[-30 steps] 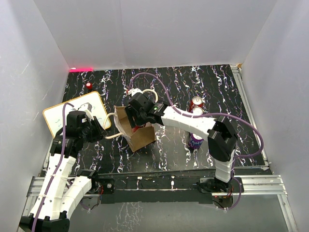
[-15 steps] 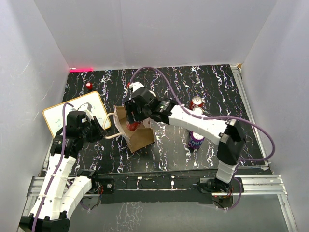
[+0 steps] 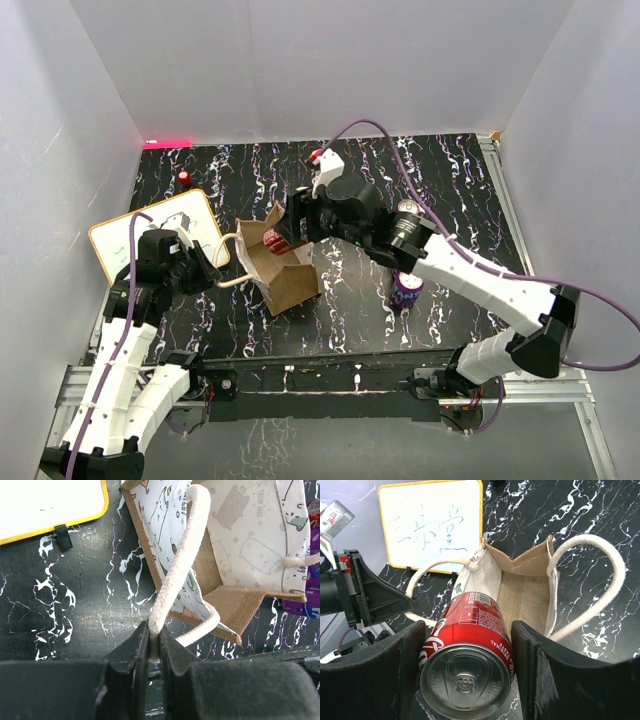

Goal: Take the beverage out of the canvas bag

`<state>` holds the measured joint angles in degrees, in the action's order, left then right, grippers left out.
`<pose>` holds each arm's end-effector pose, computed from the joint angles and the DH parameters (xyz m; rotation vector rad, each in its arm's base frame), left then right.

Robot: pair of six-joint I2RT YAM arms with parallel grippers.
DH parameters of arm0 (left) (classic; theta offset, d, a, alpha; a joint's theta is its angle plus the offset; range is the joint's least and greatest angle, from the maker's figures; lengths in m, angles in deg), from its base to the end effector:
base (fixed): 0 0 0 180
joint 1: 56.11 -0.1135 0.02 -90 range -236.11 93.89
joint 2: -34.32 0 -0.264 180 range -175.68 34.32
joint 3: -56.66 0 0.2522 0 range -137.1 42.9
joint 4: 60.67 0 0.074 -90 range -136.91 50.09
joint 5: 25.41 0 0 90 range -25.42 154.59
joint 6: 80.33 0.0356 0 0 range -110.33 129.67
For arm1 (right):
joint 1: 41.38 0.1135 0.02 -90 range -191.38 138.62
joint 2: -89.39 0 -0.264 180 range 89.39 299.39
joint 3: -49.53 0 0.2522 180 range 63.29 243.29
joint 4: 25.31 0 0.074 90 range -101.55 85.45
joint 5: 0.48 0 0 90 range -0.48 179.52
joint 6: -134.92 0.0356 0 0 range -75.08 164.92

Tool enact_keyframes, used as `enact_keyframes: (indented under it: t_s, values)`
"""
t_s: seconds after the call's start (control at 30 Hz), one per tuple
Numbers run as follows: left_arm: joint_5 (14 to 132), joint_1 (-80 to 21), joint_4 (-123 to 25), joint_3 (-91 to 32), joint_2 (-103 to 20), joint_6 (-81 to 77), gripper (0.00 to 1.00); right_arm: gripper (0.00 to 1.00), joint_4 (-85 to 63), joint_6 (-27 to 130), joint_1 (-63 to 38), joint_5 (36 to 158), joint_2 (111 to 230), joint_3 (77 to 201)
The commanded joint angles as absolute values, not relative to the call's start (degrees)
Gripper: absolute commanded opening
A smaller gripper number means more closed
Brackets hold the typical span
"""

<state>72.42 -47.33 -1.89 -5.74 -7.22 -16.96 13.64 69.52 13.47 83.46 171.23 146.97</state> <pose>0.1418 -0.0268 0.3112 -0.2771 2.2535 -0.4851 0.1907 0.2643 0.3993 -0.4690 2.0102 0.7829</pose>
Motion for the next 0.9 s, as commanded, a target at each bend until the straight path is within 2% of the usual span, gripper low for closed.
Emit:
enact_keyframes:
  t_s: [0.0,0.4,0.7,0.87]
  values:
    - [71.62,-47.69,-1.55,-5.37,-7.02,-16.96,0.0,0.07,5.23,70.8,13.21,82.05,164.37,145.48]
    - [71.62,-47.67,-1.55,-5.41,-7.26,-16.96,0.0,0.07,7.77,72.54,12.95,78.07,156.38,136.13]
    - [71.42,-47.71,-1.64,-5.4,-7.14,-17.14,0.0,0.07,18.23,75.76,13.02,75.85,148.09,130.87]
    - [71.66,-47.67,-1.64,-5.47,-8.47,-16.96,0.0,0.07,28.96,80.32,12.99,74.55,143.19,127.55]
